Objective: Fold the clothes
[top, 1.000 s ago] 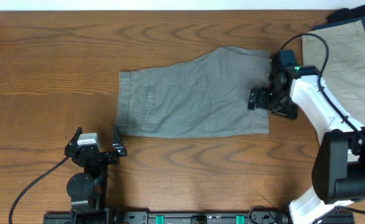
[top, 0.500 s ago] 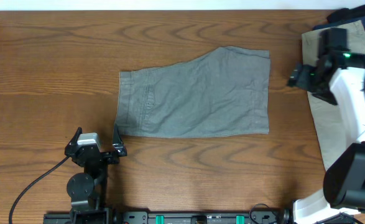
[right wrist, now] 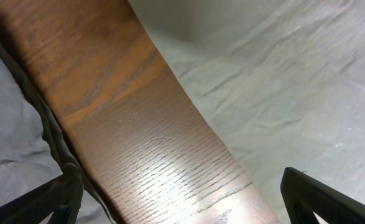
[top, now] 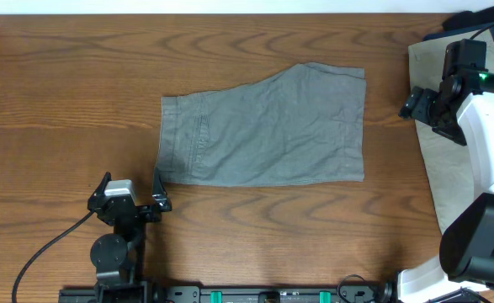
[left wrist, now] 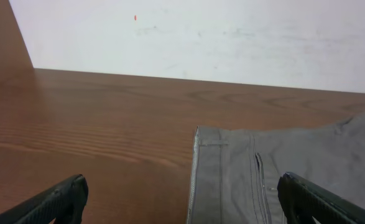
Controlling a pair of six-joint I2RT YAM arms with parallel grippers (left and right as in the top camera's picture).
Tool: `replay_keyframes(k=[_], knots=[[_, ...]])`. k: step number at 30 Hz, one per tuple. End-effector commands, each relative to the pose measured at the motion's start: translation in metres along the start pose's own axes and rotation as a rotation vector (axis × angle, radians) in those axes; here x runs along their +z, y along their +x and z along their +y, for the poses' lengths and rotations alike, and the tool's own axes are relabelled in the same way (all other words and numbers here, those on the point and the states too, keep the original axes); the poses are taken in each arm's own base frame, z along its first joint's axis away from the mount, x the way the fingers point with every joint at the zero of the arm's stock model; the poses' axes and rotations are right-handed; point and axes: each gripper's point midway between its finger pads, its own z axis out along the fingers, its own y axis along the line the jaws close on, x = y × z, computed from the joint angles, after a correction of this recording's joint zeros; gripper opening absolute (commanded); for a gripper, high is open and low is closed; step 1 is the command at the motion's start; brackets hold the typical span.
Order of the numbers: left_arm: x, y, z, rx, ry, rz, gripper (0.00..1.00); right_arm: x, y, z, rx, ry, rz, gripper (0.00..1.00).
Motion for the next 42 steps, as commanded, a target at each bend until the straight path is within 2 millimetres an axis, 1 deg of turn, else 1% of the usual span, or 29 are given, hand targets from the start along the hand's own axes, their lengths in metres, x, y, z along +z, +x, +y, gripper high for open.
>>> replay_keyframes(k=[1, 3, 5, 7, 8, 10, 12, 14, 15, 18, 19, 23, 25, 26, 28, 31, 32, 34, 35, 36, 39, 42], knots=[[0.001, 0.015, 0.0, 0.004, 0.004, 0.04, 0.98, -0.007, -0.006, -0.003, 0.006, 0.005, -0.027, 0.99], [0.001, 0.015, -0.002, -0.021, 0.015, 0.041, 0.98, -0.007, -0.006, -0.003, 0.006, 0.005, -0.027, 0.99], [0.0, 0.014, -0.015, -0.144, 0.086, 0.047, 0.98, -0.007, -0.006, -0.003, 0.006, 0.005, -0.027, 0.99], [-0.003, 0.01, -0.038, -0.285, 0.219, 0.058, 0.98, -0.007, -0.006, -0.003, 0.006, 0.005, -0.027, 0.99], [-0.008, 0.012, -0.054, -0.347, 0.314, 0.092, 0.98, -0.007, -0.006, -0.003, 0.006, 0.005, -0.027, 0.99], [-0.017, 0.015, -0.077, -0.401, 0.451, 0.148, 0.98, -0.007, -0.006, -0.003, 0.006, 0.005, -0.027, 0.99], [-0.024, 0.019, -0.09, -0.407, 0.532, 0.185, 0.98, -0.007, -0.006, -0.003, 0.006, 0.005, -0.027, 0.99], [-0.026, 0.02, -0.095, -0.409, 0.563, 0.202, 0.98, -0.007, -0.006, -0.003, 0.006, 0.005, -0.027, 0.99], [-0.027, 0.018, -0.097, -0.405, 0.58, 0.196, 0.98, -0.007, -0.006, -0.003, 0.007, 0.005, -0.027, 0.99], [-0.03, 0.003, -0.1, -0.391, 0.608, 0.161, 0.98, -0.007, -0.006, -0.003, 0.007, 0.005, -0.027, 0.99], [-0.03, -0.004, -0.099, -0.388, 0.596, 0.147, 0.98, -0.007, -0.006, -0.003, 0.007, 0.005, -0.027, 0.99], [-0.024, -0.044, -0.085, -0.368, 0.489, 0.093, 0.98, -0.007, -0.006, -0.003, 0.007, 0.005, -0.027, 0.99], [-0.02, -0.062, -0.079, -0.289, 0.44, 0.116, 0.98, -0.007, -0.006, -0.003, 0.007, 0.005, -0.027, 0.99], [-0.016, -0.068, -0.076, -0.25, 0.409, 0.151, 0.98, -0.007, -0.006, -0.003, 0.007, 0.005, -0.027, 0.99], [-0.004, -0.071, -0.068, -0.186, 0.347, 0.25, 0.98, -0.007, -0.006, -0.003, 0.007, 0.005, -0.027, 0.99], [0.019, -0.063, -0.056, -0.108, 0.266, 0.497, 0.98, -0.007, -0.006, -0.003, 0.007, 0.005, -0.027, 0.99], [0.028, -0.057, -0.053, -0.09, 0.252, 0.605, 0.98, -0.007, -0.006, -0.003, 0.007, 0.005, -0.027, 0.99], [0.042, -0.048, -0.051, -0.071, 0.251, 0.758, 0.98, -0.007, -0.006, -0.003, 0.006, 0.005, -0.027, 0.99], [0.047, -0.046, -0.051, -0.073, 0.25, 0.8, 0.98, -0.007, -0.006, -0.003, 0.006, 0.005, -0.027, 0.99], [0.057, -0.043, -0.051, -0.085, 0.246, 0.861, 0.98, -0.007, -0.006, -0.003, 0.006, 0.005, -0.027, 0.99], [0.09, -0.033, -0.049, -0.104, 0.238, 0.958, 0.98, -0.007, -0.006, -0.003, 0.006, 0.005, -0.027, 0.99], [0.118, -0.013, -0.045, -0.118, 0.227, 1.013, 0.98, -0.007, -0.006, -0.003, 0.006, 0.005, -0.027, 0.99]])
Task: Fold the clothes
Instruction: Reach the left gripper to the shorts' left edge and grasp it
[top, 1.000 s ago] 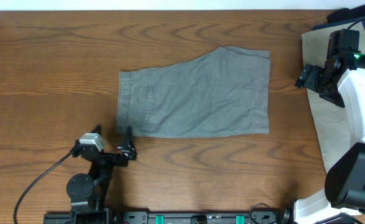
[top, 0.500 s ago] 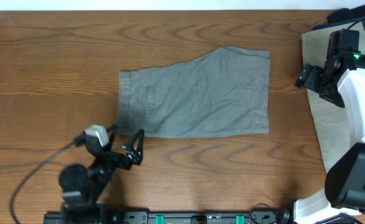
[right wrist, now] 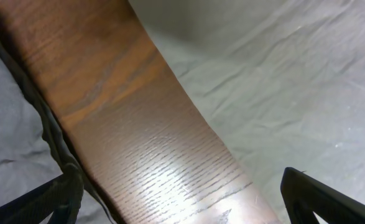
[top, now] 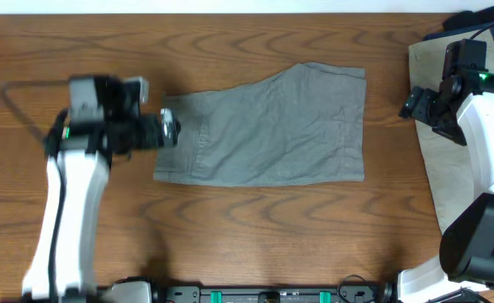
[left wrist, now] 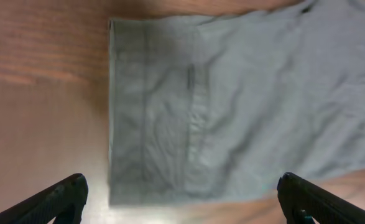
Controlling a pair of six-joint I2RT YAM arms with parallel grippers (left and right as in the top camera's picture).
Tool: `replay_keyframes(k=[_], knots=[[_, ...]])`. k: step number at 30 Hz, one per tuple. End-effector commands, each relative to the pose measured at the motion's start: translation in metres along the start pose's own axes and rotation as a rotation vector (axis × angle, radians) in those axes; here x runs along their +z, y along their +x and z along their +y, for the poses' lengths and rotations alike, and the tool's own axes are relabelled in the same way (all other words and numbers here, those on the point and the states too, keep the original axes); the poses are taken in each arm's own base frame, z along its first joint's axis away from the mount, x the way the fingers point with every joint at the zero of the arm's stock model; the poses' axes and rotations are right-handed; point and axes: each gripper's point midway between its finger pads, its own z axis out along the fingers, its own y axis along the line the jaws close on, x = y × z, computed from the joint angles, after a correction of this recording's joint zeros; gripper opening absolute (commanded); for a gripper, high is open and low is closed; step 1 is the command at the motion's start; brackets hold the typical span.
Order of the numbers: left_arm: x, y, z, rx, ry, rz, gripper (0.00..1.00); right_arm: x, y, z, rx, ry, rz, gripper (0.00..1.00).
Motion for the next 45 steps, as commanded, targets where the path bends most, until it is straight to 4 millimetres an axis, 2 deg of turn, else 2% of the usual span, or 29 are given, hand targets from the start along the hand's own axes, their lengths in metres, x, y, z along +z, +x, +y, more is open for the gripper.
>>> replay_keyframes(k=[1, 5, 10, 15, 21, 28, 34, 38, 45], knots=[[0.023, -0.01, 0.016, 0.012, -0.026, 0.04, 0.98, -0.007, -0.006, -0.003, 0.006, 0.005, -0.028, 0.99], [0.053, -0.01, 0.055, -0.131, -0.075, 0.076, 0.98, -0.007, -0.006, -0.003, 0.007, 0.004, -0.028, 0.99], [0.078, -0.001, 0.072, -0.203, 0.017, 0.129, 0.98, -0.007, -0.006, -0.003, 0.007, 0.005, -0.028, 0.99], [0.101, 0.016, 0.065, -0.123, 0.095, 0.206, 0.98, -0.007, -0.006, -0.003, 0.007, 0.005, -0.027, 0.99], [0.128, 0.035, 0.061, -0.124, 0.127, 0.286, 0.98, -0.007, -0.006, -0.003, 0.007, 0.005, -0.028, 0.99], [0.145, 0.052, 0.065, -0.152, 0.135, 0.35, 0.98, -0.007, -0.006, -0.003, 0.008, 0.005, -0.028, 0.99], [0.156, 0.06, 0.054, -0.189, 0.223, 0.381, 0.99, -0.007, -0.006, -0.003, 0.007, 0.005, -0.027, 0.99], [0.158, 0.065, 0.054, -0.199, 0.227, 0.398, 0.78, -0.007, -0.006, -0.003, 0.007, 0.006, -0.027, 0.99], [0.158, 0.069, 0.051, -0.202, 0.236, 0.41, 0.62, -0.007, -0.006, -0.003, 0.008, 0.005, -0.027, 0.99]])
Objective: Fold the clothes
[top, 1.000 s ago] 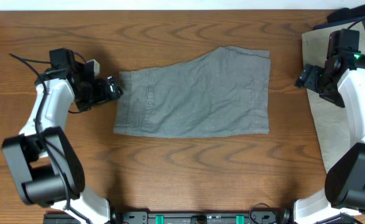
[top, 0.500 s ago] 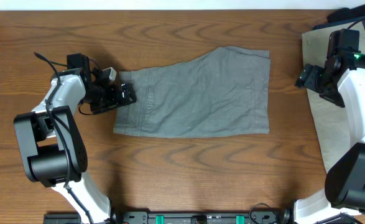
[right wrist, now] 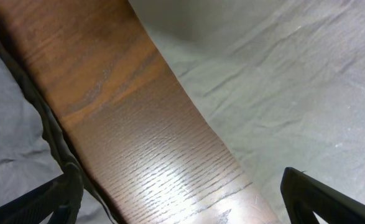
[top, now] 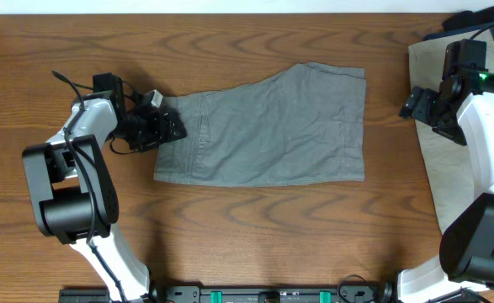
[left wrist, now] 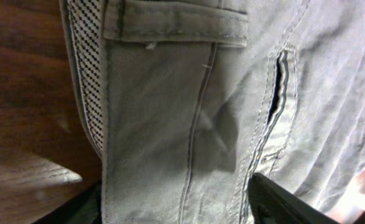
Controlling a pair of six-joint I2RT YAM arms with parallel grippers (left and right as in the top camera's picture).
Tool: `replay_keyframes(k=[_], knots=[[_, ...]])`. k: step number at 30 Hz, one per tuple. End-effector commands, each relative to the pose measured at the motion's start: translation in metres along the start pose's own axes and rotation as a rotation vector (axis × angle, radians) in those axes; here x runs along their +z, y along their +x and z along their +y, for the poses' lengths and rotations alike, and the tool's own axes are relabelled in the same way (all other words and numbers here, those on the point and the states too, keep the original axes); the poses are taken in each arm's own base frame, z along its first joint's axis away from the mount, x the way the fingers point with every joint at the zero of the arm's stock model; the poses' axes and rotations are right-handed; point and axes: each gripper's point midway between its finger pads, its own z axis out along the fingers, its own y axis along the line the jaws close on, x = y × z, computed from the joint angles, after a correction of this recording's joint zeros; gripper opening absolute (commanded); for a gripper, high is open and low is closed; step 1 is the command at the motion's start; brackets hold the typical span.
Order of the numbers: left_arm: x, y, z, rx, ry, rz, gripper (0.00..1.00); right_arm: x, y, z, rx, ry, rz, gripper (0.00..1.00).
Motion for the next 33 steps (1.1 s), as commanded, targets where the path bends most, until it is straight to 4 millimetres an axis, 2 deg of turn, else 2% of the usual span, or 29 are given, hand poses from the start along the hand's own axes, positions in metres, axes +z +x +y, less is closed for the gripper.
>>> replay_keyframes(k=[1, 3, 5, 9, 12, 14, 18, 20, 23, 26, 30, 33], knots=[[0.02, 0.021, 0.012, -0.033, -0.018, 0.081, 0.5, -0.007, -0.006, -0.003, 0.008, 0.005, -0.027, 0.99], [0.022, 0.021, 0.01, -0.026, -0.018, 0.083, 0.33, -0.007, -0.006, -0.003, 0.007, 0.005, -0.027, 0.99], [0.023, 0.022, 0.007, -0.02, -0.018, 0.088, 0.06, -0.007, -0.006, -0.003, 0.008, 0.005, -0.027, 0.99], [0.023, 0.023, 0.013, -0.026, -0.054, 0.093, 0.06, -0.007, -0.006, -0.003, 0.007, 0.005, -0.027, 0.99], [0.013, 0.026, 0.043, -0.129, -0.249, 0.093, 0.06, -0.007, -0.006, -0.003, 0.007, 0.005, -0.027, 0.99], [-0.001, 0.027, 0.057, -0.194, -0.348, 0.088, 0.06, -0.007, -0.006, -0.003, 0.007, 0.005, -0.027, 0.99], [-0.035, 0.021, 0.056, -0.217, -0.398, 0.064, 0.06, -0.007, -0.006, -0.003, 0.007, 0.005, -0.027, 0.99], [-0.061, 0.015, 0.054, -0.225, -0.438, 0.029, 0.06, -0.007, -0.006, -0.003, 0.007, 0.005, -0.027, 0.99], [-0.103, 0.006, 0.04, -0.237, -0.48, -0.03, 0.06, -0.007, -0.006, -0.003, 0.007, 0.005, -0.027, 0.99], [-0.144, 0.005, 0.012, -0.217, -0.481, -0.054, 0.06, -0.007, -0.006, -0.003, 0.007, 0.005, -0.027, 0.99], [-0.189, 0.018, -0.025, -0.154, -0.482, -0.019, 0.06, -0.007, -0.006, -0.003, 0.007, 0.005, -0.027, 0.99], [-0.211, 0.031, -0.044, -0.13, -0.508, 0.022, 0.06, -0.007, -0.006, -0.003, 0.007, 0.005, -0.027, 0.99]])
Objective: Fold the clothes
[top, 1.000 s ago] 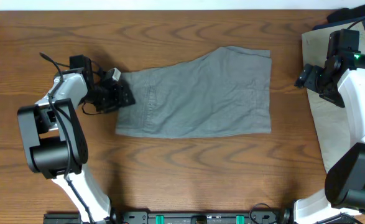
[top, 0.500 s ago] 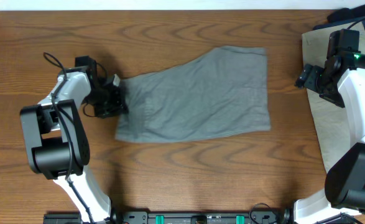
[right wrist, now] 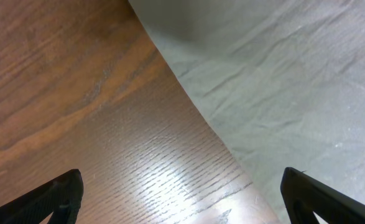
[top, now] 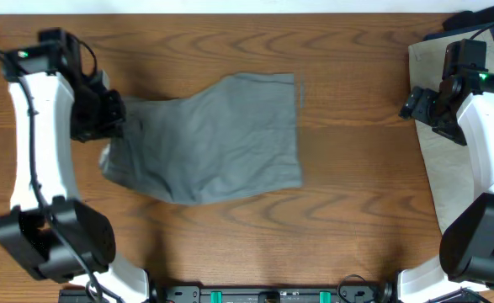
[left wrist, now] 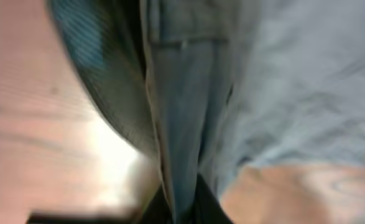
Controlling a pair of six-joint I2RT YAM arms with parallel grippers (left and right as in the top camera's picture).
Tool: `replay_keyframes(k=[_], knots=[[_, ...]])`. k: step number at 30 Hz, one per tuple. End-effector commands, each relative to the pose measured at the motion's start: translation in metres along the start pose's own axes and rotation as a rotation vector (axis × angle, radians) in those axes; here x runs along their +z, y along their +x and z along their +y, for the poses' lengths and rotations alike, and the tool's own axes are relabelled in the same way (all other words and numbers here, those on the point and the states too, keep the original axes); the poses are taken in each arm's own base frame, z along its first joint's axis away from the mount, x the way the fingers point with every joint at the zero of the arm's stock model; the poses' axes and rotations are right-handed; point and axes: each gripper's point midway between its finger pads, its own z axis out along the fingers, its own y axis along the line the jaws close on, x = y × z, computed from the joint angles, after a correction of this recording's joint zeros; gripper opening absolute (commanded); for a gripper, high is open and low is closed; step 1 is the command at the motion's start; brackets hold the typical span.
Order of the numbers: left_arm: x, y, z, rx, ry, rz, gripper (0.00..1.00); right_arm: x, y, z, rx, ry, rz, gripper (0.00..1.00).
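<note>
The grey shorts lie left of the table's middle, their leg end pointing right. Their waistband end is bunched and raised at the left. My left gripper is shut on that waistband. The blurred left wrist view shows the waistband fabric pinched between the dark fingers at my left gripper. My right gripper hangs at the far right, well apart from the shorts. It stands open in the right wrist view over bare wood, with nothing between its fingers.
A pale cloth lies along the table's right edge, beside my right arm, and shows again as pale cloth under that gripper. Dark clothes sit in the far right corner. The white wall runs behind the table's far edge.
My left gripper was around the waistband of the flat shorts and is now shut on it, farther left and raised. The shorts have shifted left. The right arm has not moved.
First my left gripper stood open near the front edge, below the shorts' left corner. Then it was above the waistband end, then down around the waistband. Now it holds the waistband and the shorts sit farther left. The right gripper stayed open at the right throughout.
</note>
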Motion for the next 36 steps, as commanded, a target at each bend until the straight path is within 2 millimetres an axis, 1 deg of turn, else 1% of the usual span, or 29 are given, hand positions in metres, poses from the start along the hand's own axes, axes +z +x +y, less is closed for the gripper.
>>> replay_keyframes(k=[1, 4, 7, 11, 14, 17, 19, 21, 23, 26, 29, 33, 35, 36], knots=[[-0.028, 0.007, -0.002, 0.065, -0.061, -0.015, 0.06, -0.007, -0.006, -0.003, 0.007, 0.005, -0.027, 0.99], [-0.04, 0.016, -0.016, 0.11, -0.068, -0.01, 0.06, -0.007, -0.006, -0.003, 0.007, 0.005, -0.027, 0.99], [-0.043, 0.02, -0.036, 0.176, -0.066, -0.013, 0.06, -0.007, -0.006, -0.003, 0.007, 0.005, -0.027, 0.99], [-0.039, 0.024, -0.07, 0.285, -0.059, -0.03, 0.06, -0.007, -0.006, -0.003, 0.007, 0.005, -0.027, 0.99], [-0.034, 0.035, -0.098, 0.393, -0.068, -0.027, 0.06, -0.007, -0.006, -0.003, 0.007, 0.005, -0.027, 0.99], [-0.031, 0.039, -0.117, 0.485, -0.122, -0.056, 0.06, -0.007, -0.006, -0.003, 0.007, 0.005, -0.027, 0.99], [-0.029, 0.041, -0.14, 0.547, -0.111, -0.092, 0.06, -0.007, -0.006, -0.003, 0.007, 0.005, -0.027, 0.99], [-0.026, 0.043, -0.158, 0.57, -0.095, -0.118, 0.06, -0.007, -0.006, -0.003, 0.007, 0.005, -0.027, 0.99], [-0.021, 0.045, -0.173, 0.586, -0.084, -0.131, 0.06, -0.007, -0.006, -0.003, 0.007, 0.005, -0.027, 0.99], [-0.01, 0.047, -0.185, 0.614, -0.078, -0.131, 0.06, -0.007, -0.006, -0.003, 0.007, 0.005, -0.027, 0.99], [0.006, 0.046, -0.194, 0.631, -0.063, -0.126, 0.06, -0.007, -0.006, -0.003, 0.007, 0.005, -0.027, 0.99], [0.025, 0.044, -0.211, 0.639, 0.02, -0.12, 0.06, -0.007, -0.006, -0.003, 0.007, 0.005, -0.027, 0.99], [0.031, 0.045, -0.219, 0.644, 0.069, -0.117, 0.07, -0.007, -0.006, -0.003, 0.007, 0.005, -0.027, 0.99], [0.032, 0.045, -0.221, 0.644, 0.077, -0.116, 0.06, -0.007, -0.006, -0.003, 0.007, 0.005, -0.027, 0.99]])
